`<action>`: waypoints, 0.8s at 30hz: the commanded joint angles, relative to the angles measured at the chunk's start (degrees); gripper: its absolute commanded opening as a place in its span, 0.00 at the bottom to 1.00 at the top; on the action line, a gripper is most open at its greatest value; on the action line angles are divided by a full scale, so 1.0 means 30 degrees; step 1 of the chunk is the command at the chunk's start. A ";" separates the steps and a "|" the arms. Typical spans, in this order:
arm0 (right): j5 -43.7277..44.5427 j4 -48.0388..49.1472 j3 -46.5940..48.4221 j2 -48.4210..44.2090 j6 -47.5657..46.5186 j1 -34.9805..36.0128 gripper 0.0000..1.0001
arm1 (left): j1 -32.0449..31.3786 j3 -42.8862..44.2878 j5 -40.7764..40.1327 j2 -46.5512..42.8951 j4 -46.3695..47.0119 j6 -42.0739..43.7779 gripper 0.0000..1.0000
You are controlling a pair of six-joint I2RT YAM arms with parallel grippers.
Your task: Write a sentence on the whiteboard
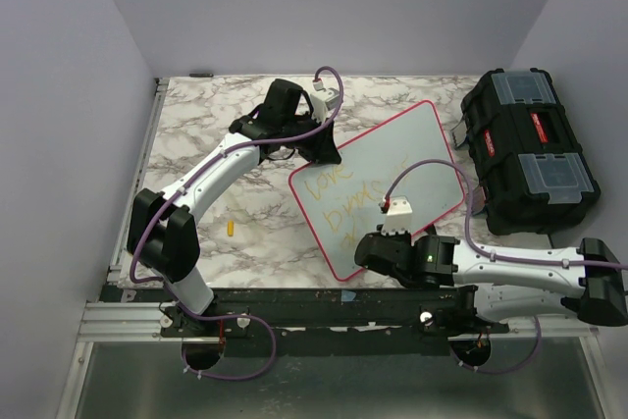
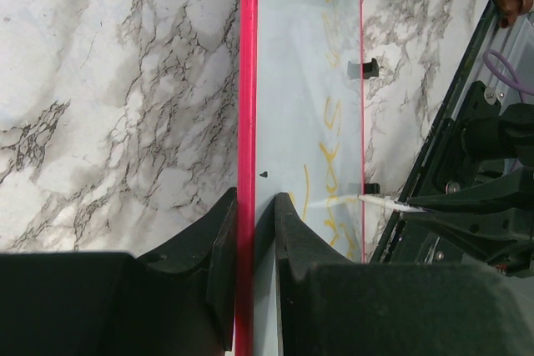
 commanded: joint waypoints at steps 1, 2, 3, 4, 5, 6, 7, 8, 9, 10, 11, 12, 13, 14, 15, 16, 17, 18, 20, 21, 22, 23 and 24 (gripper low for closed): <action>0.0331 0.0339 -0.0244 0.0855 0.1375 -0.0191 0.01 | -0.0334 0.0196 -0.0430 -0.0166 0.0071 0.1362 0.00; 0.0638 0.0227 -0.0104 0.0928 0.1352 -0.0197 0.01 | -0.0336 0.0208 -0.0444 -0.0181 0.0069 0.1362 0.00; 0.1019 0.0107 0.0117 0.1008 0.1352 -0.0189 0.01 | -0.0340 0.0208 -0.0430 -0.0175 0.0072 0.1359 0.00; 0.1434 -0.0085 0.0323 0.1141 0.1291 -0.0201 0.01 | -0.0343 0.0187 -0.0438 -0.0174 0.0089 0.1342 0.00; 0.1856 -0.0243 0.0689 0.1284 0.1240 -0.0198 0.01 | -0.0343 0.0193 -0.0444 -0.0181 0.0100 0.1348 0.00; 0.2356 -0.0487 0.1098 0.1446 0.1224 -0.0189 0.01 | -0.0343 0.0173 -0.0444 -0.0168 0.0105 0.1335 0.00; 0.2784 -0.0803 0.1520 0.1567 0.1230 -0.0209 0.01 | -0.0343 0.0183 -0.0444 -0.0151 0.0103 0.1333 0.00; 0.3334 -0.1089 0.2061 0.1653 0.1223 -0.0193 0.01 | -0.0342 0.0198 -0.0427 -0.0138 0.0112 0.1333 0.00; 0.3789 -0.1363 0.2539 0.1717 0.1142 -0.0199 0.01 | -0.0336 0.0179 -0.0422 -0.0137 0.0125 0.1333 0.00; 0.4312 -0.1501 0.3094 0.1685 0.0935 -0.0204 0.01 | -0.0343 0.0159 -0.0441 -0.0153 0.0128 0.1333 0.00; 0.4780 -0.1599 0.3611 0.1578 0.0548 -0.0196 0.01 | -0.0343 0.0163 -0.0437 -0.0137 0.0126 0.1333 0.00; 0.5332 -0.1645 0.4211 0.1447 0.0186 -0.0204 0.01 | -0.0329 0.0187 -0.0437 -0.0110 0.0137 0.1305 0.00; 0.5791 -0.1668 0.4732 0.1236 -0.0306 -0.0190 0.01 | -0.0336 0.0215 -0.0443 -0.0113 0.0127 0.1304 0.00; 0.6271 -0.1629 0.5349 0.1017 -0.0761 -0.0199 0.01 | -0.0337 0.0206 -0.0442 -0.0083 0.0127 0.1318 0.00; 0.6649 -0.1402 0.5878 0.0729 -0.1460 -0.0207 0.01 | -0.0343 0.0208 -0.0429 -0.0078 0.0152 0.1304 0.00; 0.6913 -0.1096 0.6198 0.0453 -0.2076 -0.0203 0.01 | -0.0328 0.0204 -0.0435 -0.0093 0.0128 0.1304 0.00; 0.7150 -0.0591 0.6469 0.0074 -0.2865 -0.0210 0.01 | -0.0343 0.0223 -0.0470 -0.0081 0.0133 0.1319 0.00; 0.7228 -0.0006 0.6591 -0.0326 -0.3529 -0.0200 0.01 | -0.0324 0.0232 -0.0501 -0.0078 0.0126 0.1318 0.00; 0.7489 0.0648 0.6779 -0.0908 -0.4504 -0.0188 0.01 | -0.0338 0.0266 -0.0538 -0.0010 0.0106 0.1318 0.00; 0.7616 0.0749 0.6895 -0.1061 -0.4739 -0.0207 0.01 | -0.0336 0.0295 -0.0600 0.0051 0.0047 0.1304 0.00; 0.7729 0.0737 0.6974 -0.1206 -0.4848 -0.0188 0.01 | -0.0343 0.0347 -0.0632 0.0110 0.0016 0.1304 0.00; 0.7824 0.0701 0.6986 -0.1317 -0.4874 -0.0190 0.01 | -0.0343 0.0369 -0.0674 0.0169 -0.0010 0.1276 0.00; 0.7893 0.0698 0.6940 -0.1437 -0.4863 -0.0204 0.01 | -0.0339 0.0391 -0.0701 0.0211 -0.0026 0.1231 0.00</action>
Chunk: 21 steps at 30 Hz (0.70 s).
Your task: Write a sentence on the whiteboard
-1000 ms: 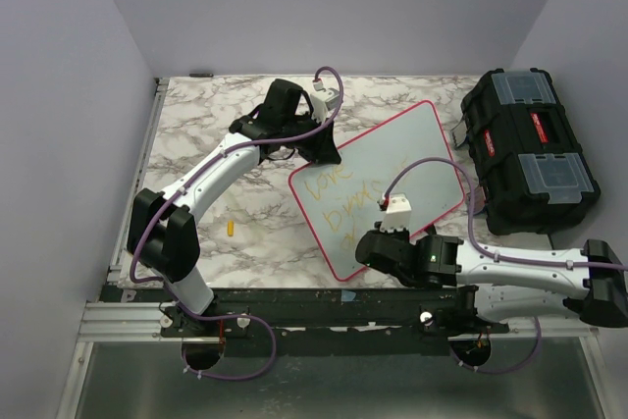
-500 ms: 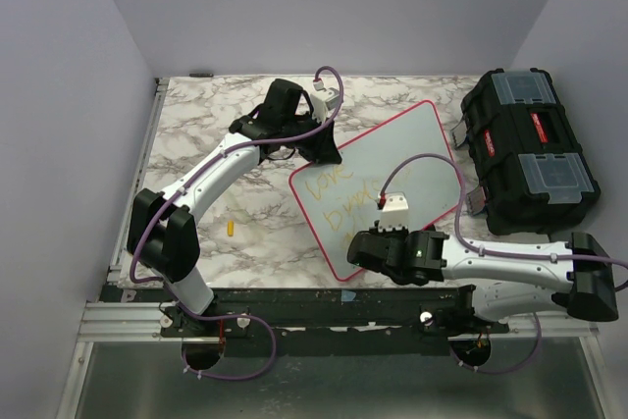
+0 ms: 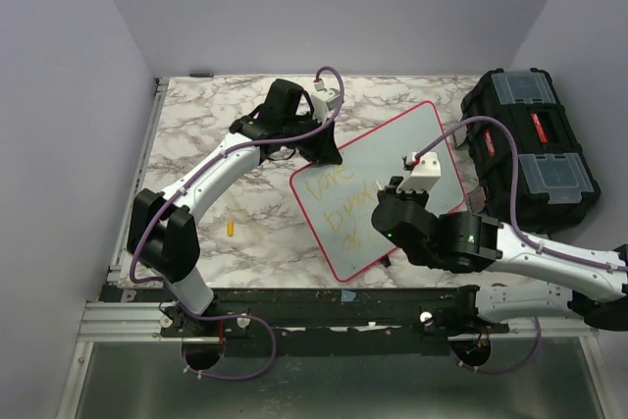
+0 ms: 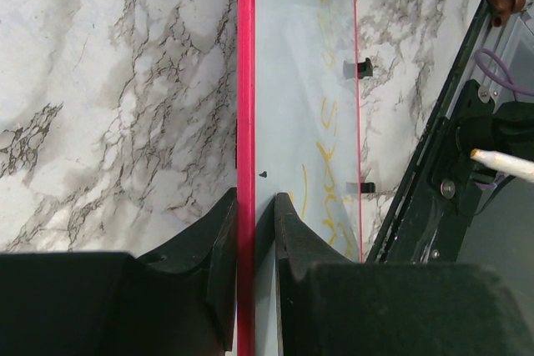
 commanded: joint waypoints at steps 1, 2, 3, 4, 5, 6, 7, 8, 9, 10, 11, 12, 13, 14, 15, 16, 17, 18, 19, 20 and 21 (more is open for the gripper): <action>0.1703 0.0599 0.0169 -0.0476 -0.1255 -0.0043 0.01 | -0.0290 0.0390 -0.0765 0.0257 -0.0098 0.1252 0.00; 0.1722 0.0659 -0.0035 -0.0608 -0.1266 -0.0056 0.01 | -0.0292 0.0390 -0.0794 0.0271 -0.0101 0.1220 0.00; 0.1698 0.0718 -0.0211 -0.0768 -0.1255 -0.0061 0.01 | -0.0292 0.0364 -0.0823 0.0268 -0.0117 0.1187 0.00; 0.1685 0.0750 -0.0390 -0.0874 -0.1182 -0.0051 0.01 | -0.0292 0.0294 -0.0854 0.0233 -0.0097 0.1161 0.00; 0.1666 0.0802 -0.0576 -0.1064 -0.1113 -0.0046 0.01 | -0.0292 0.0203 -0.0883 0.0196 -0.0050 0.1122 0.00; 0.1644 0.0901 -0.0799 -0.1216 -0.1154 -0.0044 0.01 | -0.0290 0.0098 -0.0911 0.0196 -0.0012 0.1083 0.00; 0.1596 0.1004 -0.0972 -0.1390 -0.1150 -0.0044 0.01 | -0.0274 0.0015 -0.0913 0.0199 0.0037 0.1072 0.00; 0.1551 0.1104 -0.1202 -0.1541 -0.1152 -0.0049 0.01 | -0.0292 -0.0087 -0.0938 0.0207 0.0075 0.1018 0.00; 0.1492 0.1253 -0.1372 -0.1733 -0.1128 -0.0048 0.01 | -0.0292 -0.0185 -0.0969 0.0256 0.0075 0.0946 0.00; 0.1418 0.1380 -0.1599 -0.1898 -0.1196 -0.0047 0.01 | -0.0292 -0.0203 -0.0998 0.0292 0.0075 0.0911 0.00; 0.1389 0.1530 -0.1821 -0.2065 -0.1201 -0.0047 0.01 | -0.0312 -0.0244 -0.1005 0.0351 0.0097 0.0853 0.00; 0.1310 0.1621 -0.1991 -0.2219 -0.1196 -0.0062 0.01 | -0.0321 -0.0273 -0.1008 0.0378 0.0079 0.0821 0.00; 0.1300 0.1710 -0.2164 -0.2357 -0.1188 -0.0058 0.01 | -0.0347 -0.0299 -0.1081 0.0407 0.0079 0.0799 0.00; 0.1225 0.1817 -0.2352 -0.2504 -0.1193 -0.0053 0.01 | -0.0361 -0.0319 -0.1116 0.0412 0.0079 0.0812 0.00; 0.1151 0.1904 -0.2523 -0.2595 -0.1222 -0.0058 0.01 | -0.0416 -0.0326 -0.1171 0.0416 0.0047 0.0826 0.00; 0.1066 0.1951 -0.2607 -0.2696 -0.1244 -0.0057 0.01 | -0.0433 -0.0352 -0.1207 0.0405 0.0036 0.0838 0.00; 0.1023 0.1953 -0.2754 -0.2783 -0.1243 -0.0061 0.01 | -0.0452 -0.0358 -0.1251 0.0420 -0.0012 0.0882 0.00; 0.0962 0.1954 -0.2821 -0.2867 -0.1229 -0.0057 0.01 | -0.0451 -0.0399 -0.1264 0.0398 -0.0013 0.0900 0.00; 0.0916 0.1954 -0.2926 -0.2944 -0.1243 -0.0046 0.01 | -0.0486 -0.0452 -0.1247 0.0376 -0.0013 0.0955 0.00; 0.0890 0.1910 -0.2979 -0.3049 -0.1222 -0.0047 0.01 | -0.0474 -0.0540 -0.1257 0.0366 0.0056 0.0981 0.00; 0.0874 0.1853 -0.3046 -0.3162 -0.1191 -0.0063 0.01 | -0.0495 -0.0628 -0.1232 0.0361 0.0128 0.0999 0.00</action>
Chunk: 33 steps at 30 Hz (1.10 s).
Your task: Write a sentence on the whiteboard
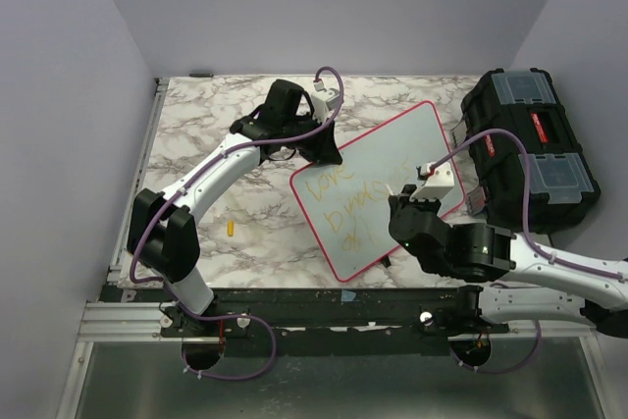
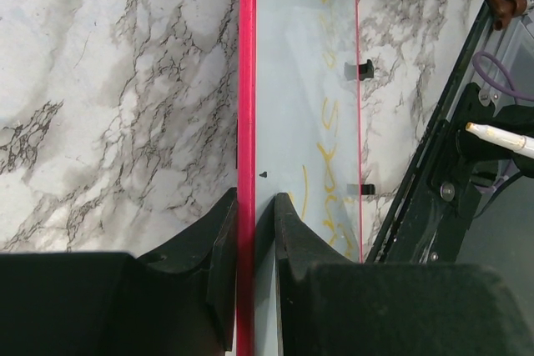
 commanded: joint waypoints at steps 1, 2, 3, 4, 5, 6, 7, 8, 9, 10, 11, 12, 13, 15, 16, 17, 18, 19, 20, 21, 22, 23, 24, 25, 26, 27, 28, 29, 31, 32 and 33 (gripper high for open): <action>0.0147 0.0307 -0.0448 -0.0540 0.0062 -0.0053 0.01 | -0.0453 -0.0677 -0.1007 0.0339 0.0186 0.1298 0.00; 0.0136 0.0263 -0.0490 -0.0709 0.0102 -0.0061 0.01 | -0.0467 -0.0698 -0.0928 0.0338 0.0193 0.1300 0.00; 0.0126 0.0204 -0.0564 -0.0853 0.0108 -0.0035 0.01 | -0.0499 -0.0728 -0.0920 0.0363 0.0220 0.1342 0.00; 0.0090 0.0171 -0.0643 -0.1031 0.0152 -0.0043 0.01 | -0.0496 -0.0750 -0.0921 0.0383 0.0225 0.1328 0.00; 0.0064 0.0152 -0.0718 -0.1158 0.0149 -0.0058 0.01 | -0.0512 -0.0773 -0.0893 0.0409 0.0225 0.1320 0.00; 0.0052 0.0112 -0.0778 -0.1294 0.0149 -0.0038 0.01 | -0.0533 -0.0808 -0.0821 0.0413 0.0251 0.1343 0.00; 0.0050 0.0012 -0.0833 -0.1390 0.0240 -0.0036 0.01 | -0.0544 -0.0861 -0.0675 0.0413 0.0274 0.1399 0.00; 0.0055 -0.0115 -0.0871 -0.1455 0.0344 -0.0035 0.01 | -0.0554 -0.0894 -0.0536 0.0396 0.0301 0.1404 0.00; 0.0059 -0.0223 -0.0934 -0.1545 0.0435 -0.0042 0.01 | -0.0591 -0.0976 -0.0505 0.0376 0.0359 0.1410 0.00; 0.0088 -0.0297 -0.0957 -0.1610 0.0482 -0.0039 0.01 | -0.0624 -0.1043 -0.0493 0.0350 0.0402 0.1387 0.00; 0.0088 -0.0357 -0.1004 -0.1675 0.0508 -0.0035 0.01 | -0.0607 -0.1072 -0.0509 0.0351 0.0426 0.1384 0.01; 0.0083 -0.0403 -0.1003 -0.1732 0.0549 -0.0054 0.01 | -0.0628 -0.1074 -0.0493 0.0354 0.0447 0.1397 0.01; 0.0080 -0.0441 -0.1038 -0.1759 0.0593 -0.0036 0.01 | -0.0634 -0.1074 -0.0479 0.0347 0.0437 0.1393 0.02; 0.0065 -0.0521 -0.1042 -0.1809 0.0650 -0.0056 0.01 | -0.0654 -0.1073 -0.0467 0.0311 0.0436 0.1373 0.03; 0.0061 -0.0550 -0.1014 -0.1853 0.0708 -0.0040 0.01 | -0.0666 -0.1074 -0.0474 0.0344 0.0449 0.1369 0.04; 0.0066 -0.0607 -0.1034 -0.1875 0.0740 -0.0036 0.01 | -0.0673 -0.1048 -0.0453 0.0339 0.0424 0.1370 0.05; 0.0066 -0.0645 -0.1047 -0.1883 0.0776 -0.0050 0.01 | -0.0671 -0.1048 -0.0394 0.0353 0.0408 0.1369 0.07; 0.0036 -0.0650 -0.1073 -0.1908 0.0807 -0.0046 0.01 | -0.0702 -0.1044 -0.0346 0.0373 0.0383 0.1370 0.10; 0.0033 -0.0677 -0.1083 -0.1911 0.0859 -0.0060 0.01 | -0.0703 -0.1044 -0.0361 0.0369 0.0368 0.1372 0.11; 0.0035 -0.0724 -0.1093 -0.1926 0.0917 -0.0035 0.01 | -0.0743 -0.1044 -0.0327 0.0358 0.0374 0.1350 0.13; -0.0001 -0.0769 -0.1109 -0.1939 0.0970 -0.0037 0.01 | -0.0737 -0.1044 -0.0330 0.0340 0.0351 0.1375 0.14; -0.0015 -0.0802 -0.1120 -0.1967 0.1012 -0.0037 0.01 | -0.0753 -0.1059 -0.0350 0.0349 0.0324 0.1398 0.16; -0.0007 -0.0822 -0.1150 -0.2025 0.1054 -0.0063 0.01 | -0.0760 -0.1030 -0.0386 0.0346 0.0335 0.1377 0.18; -0.0027 -0.0829 -0.1182 -0.2073 0.1065 -0.0061 0.01 | -0.0761 -0.0997 -0.0413 0.0342 0.0305 0.1382 0.20; -0.0032 -0.0830 -0.1203 -0.2127 0.1063 -0.0044 0.01 | -0.0783 -0.0986 -0.0396 0.0324 0.0306 0.1404 0.22; -0.0065 -0.0829 -0.1237 -0.2151 0.1094 -0.0047 0.01 | -0.0784 -0.0978 -0.0423 0.0284 0.0294 0.1401 0.24; -0.0073 -0.0864 -0.1239 -0.2174 0.1076 -0.0047 0.01 | -0.0788 -0.0972 -0.0396 0.0272 0.0328 0.1389 0.25; -0.0056 -0.0900 -0.1234 -0.2188 0.1112 -0.0055 0.01 | -0.0786 -0.0958 -0.0365 0.0239 0.0332 0.1386 0.26; -0.0062 -0.1003 -0.1236 -0.2178 0.1206 -0.0038 0.01 | -0.0782 -0.0946 -0.0335 0.0179 0.0412 0.1392 0.27; -0.0053 -0.1005 -0.1262 -0.2193 0.1240 -0.0039 0.01 | -0.0806 -0.0902 -0.0334 0.0176 0.0441 0.1395 0.27; -0.0073 -0.1031 -0.1282 -0.2212 0.1283 -0.0047 0.01 | -0.0809 -0.0870 -0.0304 0.0176 0.0442 0.1386 0.27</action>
